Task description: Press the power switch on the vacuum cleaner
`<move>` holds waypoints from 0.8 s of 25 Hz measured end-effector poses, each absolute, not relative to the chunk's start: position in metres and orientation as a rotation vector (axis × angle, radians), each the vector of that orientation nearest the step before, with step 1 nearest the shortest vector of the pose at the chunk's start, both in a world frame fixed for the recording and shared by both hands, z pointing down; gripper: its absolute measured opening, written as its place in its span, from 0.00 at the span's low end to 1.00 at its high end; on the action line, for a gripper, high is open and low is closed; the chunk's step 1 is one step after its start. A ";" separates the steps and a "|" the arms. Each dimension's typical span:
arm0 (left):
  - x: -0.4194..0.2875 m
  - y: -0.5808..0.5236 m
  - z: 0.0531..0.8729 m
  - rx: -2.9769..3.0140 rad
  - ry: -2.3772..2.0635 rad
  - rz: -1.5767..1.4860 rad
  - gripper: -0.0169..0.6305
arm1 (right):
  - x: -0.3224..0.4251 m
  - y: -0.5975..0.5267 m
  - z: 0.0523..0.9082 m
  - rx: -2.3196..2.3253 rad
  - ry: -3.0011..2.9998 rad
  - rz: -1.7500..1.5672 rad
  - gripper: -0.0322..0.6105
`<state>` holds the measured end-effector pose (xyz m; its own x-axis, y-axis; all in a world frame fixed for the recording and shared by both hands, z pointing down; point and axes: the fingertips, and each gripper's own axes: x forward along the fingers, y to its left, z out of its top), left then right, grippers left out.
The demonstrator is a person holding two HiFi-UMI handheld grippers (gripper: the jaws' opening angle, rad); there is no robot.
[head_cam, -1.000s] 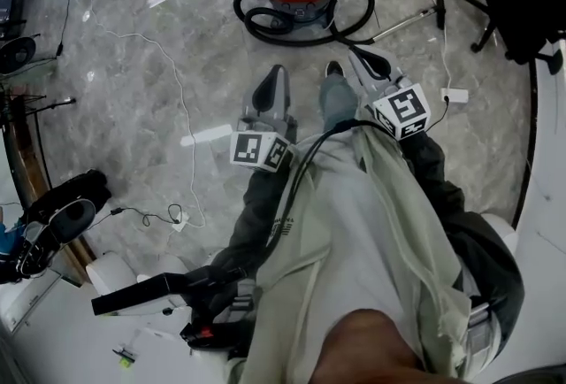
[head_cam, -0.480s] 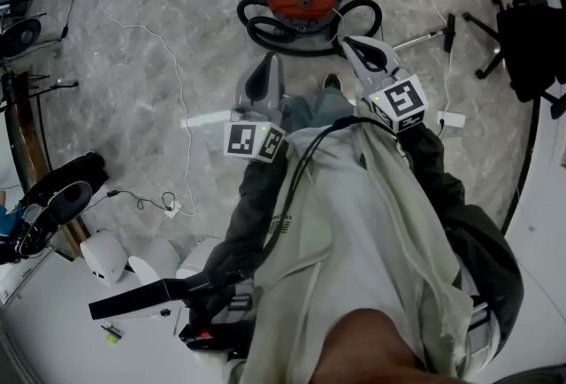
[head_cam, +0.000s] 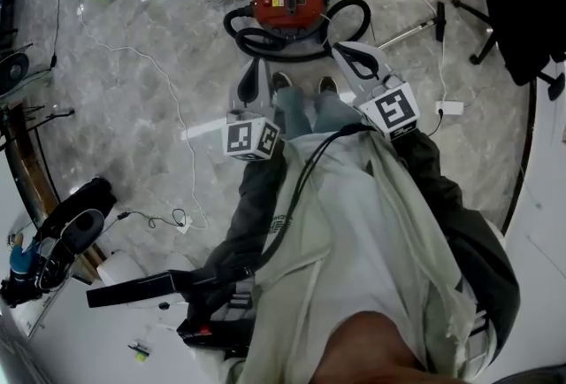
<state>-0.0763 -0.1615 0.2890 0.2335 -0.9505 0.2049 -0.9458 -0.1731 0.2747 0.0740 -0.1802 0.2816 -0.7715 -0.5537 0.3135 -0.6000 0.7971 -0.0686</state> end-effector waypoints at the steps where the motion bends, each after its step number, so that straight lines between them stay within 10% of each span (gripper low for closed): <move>1: -0.079 -0.168 0.295 2.165 -1.755 -0.002 0.04 | 0.074 -0.184 0.284 0.902 -2.696 0.252 0.05; 20: -0.158 -0.302 0.562 2.043 -1.572 0.194 0.04 | -0.008 -0.295 0.531 1.001 -2.432 0.464 0.05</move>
